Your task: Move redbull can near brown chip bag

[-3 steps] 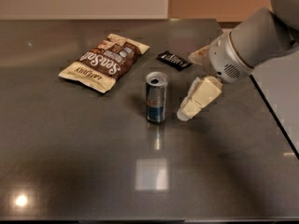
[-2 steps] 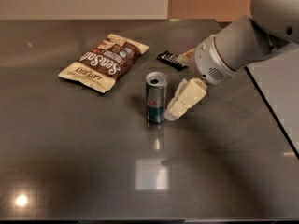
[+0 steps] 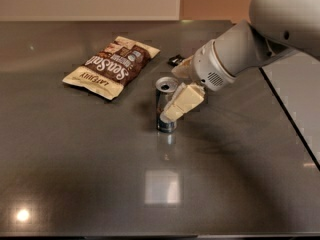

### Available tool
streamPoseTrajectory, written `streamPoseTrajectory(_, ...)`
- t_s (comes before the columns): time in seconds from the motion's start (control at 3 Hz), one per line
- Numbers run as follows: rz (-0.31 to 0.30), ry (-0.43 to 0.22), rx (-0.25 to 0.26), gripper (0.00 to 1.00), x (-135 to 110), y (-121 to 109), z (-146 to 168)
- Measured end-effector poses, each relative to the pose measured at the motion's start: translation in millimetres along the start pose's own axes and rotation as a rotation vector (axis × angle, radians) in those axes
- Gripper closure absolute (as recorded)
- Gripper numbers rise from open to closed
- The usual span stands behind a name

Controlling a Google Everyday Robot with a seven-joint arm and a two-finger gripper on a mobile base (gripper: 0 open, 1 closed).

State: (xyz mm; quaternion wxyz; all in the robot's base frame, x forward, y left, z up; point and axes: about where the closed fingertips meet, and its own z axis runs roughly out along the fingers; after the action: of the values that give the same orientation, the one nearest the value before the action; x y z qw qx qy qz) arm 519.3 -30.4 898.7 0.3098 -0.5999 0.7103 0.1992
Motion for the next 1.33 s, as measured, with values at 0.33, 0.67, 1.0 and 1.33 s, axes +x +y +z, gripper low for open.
streamPoseTrajectory(0.33, 0.001, -0.029, -0.027, 0.41, -7.3, 0.0, 3.4)
streamPoseTrajectory(0.67, 0.000, -0.049, -0.043, 0.64, -13.0, -1.9, 3.1)
streamPoseTrajectory(1.0, -0.008, -0.057, -0.030, 0.88, -21.1, -14.8, 3.1)
streamPoseTrajectory(1.33, -0.019, -0.067, -0.001, 1.00, -32.3, -40.2, 8.4)
